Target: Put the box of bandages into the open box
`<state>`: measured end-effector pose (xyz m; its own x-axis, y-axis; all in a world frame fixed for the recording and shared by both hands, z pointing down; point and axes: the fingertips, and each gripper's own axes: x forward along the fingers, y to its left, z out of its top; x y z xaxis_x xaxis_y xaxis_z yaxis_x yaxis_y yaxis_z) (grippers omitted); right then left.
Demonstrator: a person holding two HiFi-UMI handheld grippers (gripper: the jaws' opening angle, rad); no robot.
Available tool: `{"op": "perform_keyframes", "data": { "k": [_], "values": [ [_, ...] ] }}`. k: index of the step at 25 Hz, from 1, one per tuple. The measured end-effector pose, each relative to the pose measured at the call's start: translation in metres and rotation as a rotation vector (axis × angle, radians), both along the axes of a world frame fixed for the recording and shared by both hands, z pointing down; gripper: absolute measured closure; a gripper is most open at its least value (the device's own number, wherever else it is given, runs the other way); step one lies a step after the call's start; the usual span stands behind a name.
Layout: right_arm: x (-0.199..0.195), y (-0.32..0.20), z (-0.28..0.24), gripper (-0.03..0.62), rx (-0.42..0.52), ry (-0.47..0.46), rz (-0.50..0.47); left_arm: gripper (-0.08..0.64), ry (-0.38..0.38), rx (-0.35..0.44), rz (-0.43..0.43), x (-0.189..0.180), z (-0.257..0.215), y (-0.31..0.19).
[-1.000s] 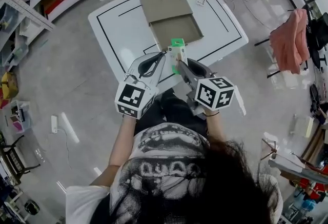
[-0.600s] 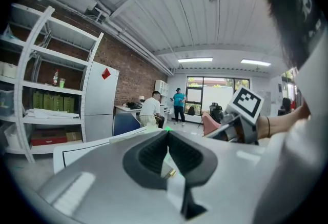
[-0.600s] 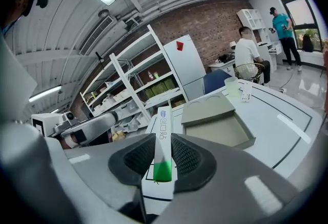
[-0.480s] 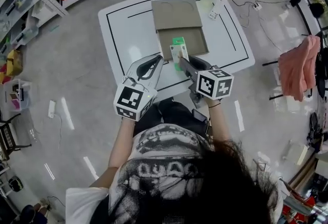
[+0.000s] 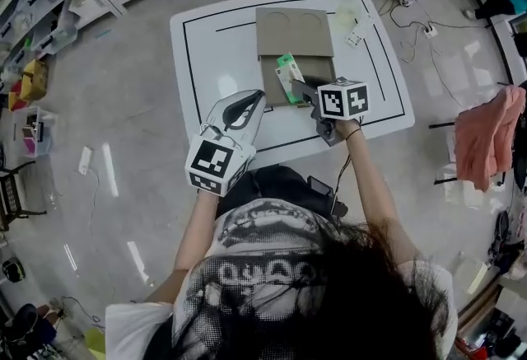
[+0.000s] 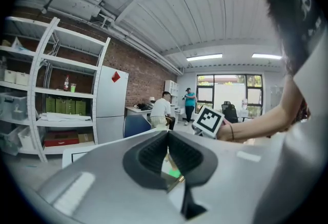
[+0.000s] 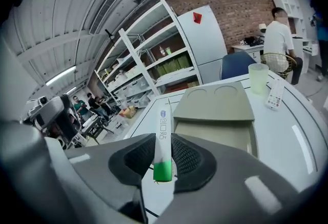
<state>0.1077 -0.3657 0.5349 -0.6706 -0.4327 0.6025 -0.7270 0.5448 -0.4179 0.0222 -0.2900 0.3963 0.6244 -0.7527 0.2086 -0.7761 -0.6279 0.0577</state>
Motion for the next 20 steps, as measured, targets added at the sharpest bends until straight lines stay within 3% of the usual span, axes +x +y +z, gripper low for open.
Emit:
{"op": "perform_keyframes", "data": {
  "k": [7,13,20],
  "values": [
    [-0.008,-0.02,0.042,0.491,-0.173,-0.05,-0.128,0.56,-0.005,0.0,-0.064,-0.007,0.0,-0.01],
    [-0.013,-0.029,0.065,0.491,-0.356,-0.161,-0.145,0.56,-0.01,-0.005,-0.095,-0.005,0.004,-0.014],
    [-0.008,-0.032,0.086,0.491,-0.399,-0.109,-0.186,0.56,-0.019,-0.008,-0.124,-0.006,0.006,-0.019]
  ]
}}
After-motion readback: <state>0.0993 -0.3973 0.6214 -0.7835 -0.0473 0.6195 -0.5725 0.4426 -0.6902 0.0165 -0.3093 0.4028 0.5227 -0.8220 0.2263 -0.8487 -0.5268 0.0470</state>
